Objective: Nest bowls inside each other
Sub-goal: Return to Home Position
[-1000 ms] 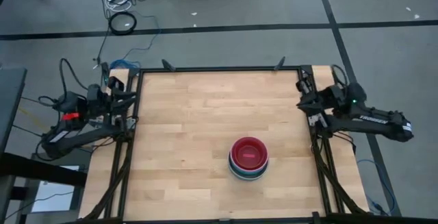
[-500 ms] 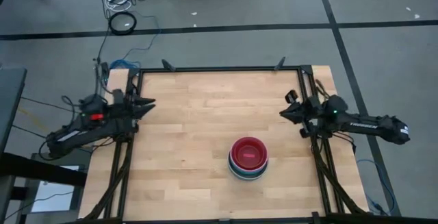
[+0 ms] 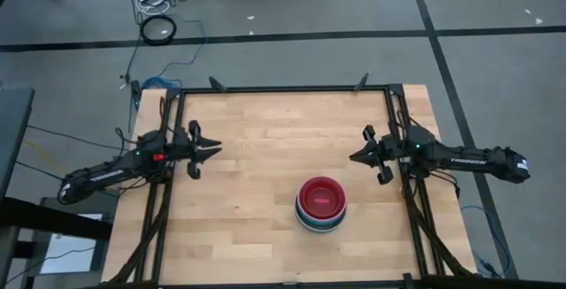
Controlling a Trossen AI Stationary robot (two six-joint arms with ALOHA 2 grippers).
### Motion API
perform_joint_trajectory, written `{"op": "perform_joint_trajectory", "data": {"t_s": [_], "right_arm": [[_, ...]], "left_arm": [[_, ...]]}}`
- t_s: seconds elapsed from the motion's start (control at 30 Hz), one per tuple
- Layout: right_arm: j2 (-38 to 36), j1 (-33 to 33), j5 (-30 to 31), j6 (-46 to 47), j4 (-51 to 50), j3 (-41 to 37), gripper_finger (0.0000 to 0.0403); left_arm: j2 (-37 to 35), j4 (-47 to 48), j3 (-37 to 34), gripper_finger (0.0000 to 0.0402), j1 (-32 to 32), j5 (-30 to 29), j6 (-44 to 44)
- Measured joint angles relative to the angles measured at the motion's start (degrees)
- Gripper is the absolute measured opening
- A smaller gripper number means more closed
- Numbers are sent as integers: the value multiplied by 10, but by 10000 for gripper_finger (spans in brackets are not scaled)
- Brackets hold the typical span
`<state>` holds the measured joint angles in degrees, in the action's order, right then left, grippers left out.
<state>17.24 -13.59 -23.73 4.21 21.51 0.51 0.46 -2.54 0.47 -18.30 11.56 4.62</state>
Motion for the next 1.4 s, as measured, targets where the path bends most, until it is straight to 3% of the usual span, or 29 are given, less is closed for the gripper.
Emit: {"op": "perform_joint_trajectory", "data": {"t_s": [0.3,0.7,1.1,1.4], "right_arm": [[0,1,19,-47,-99,0,16],[0,1,40,-71,-90,0,14],[0,-8,65,-78,-53,-1,15],[19,-8,91,-89,-27,0,13]], "left_arm": [[23,2,0,102,0,-4,-17],[53,2,0,102,0,-3,-12],[70,-10,0,102,-1,137,-41],[84,-80,0,102,-1,87,-70]]}}
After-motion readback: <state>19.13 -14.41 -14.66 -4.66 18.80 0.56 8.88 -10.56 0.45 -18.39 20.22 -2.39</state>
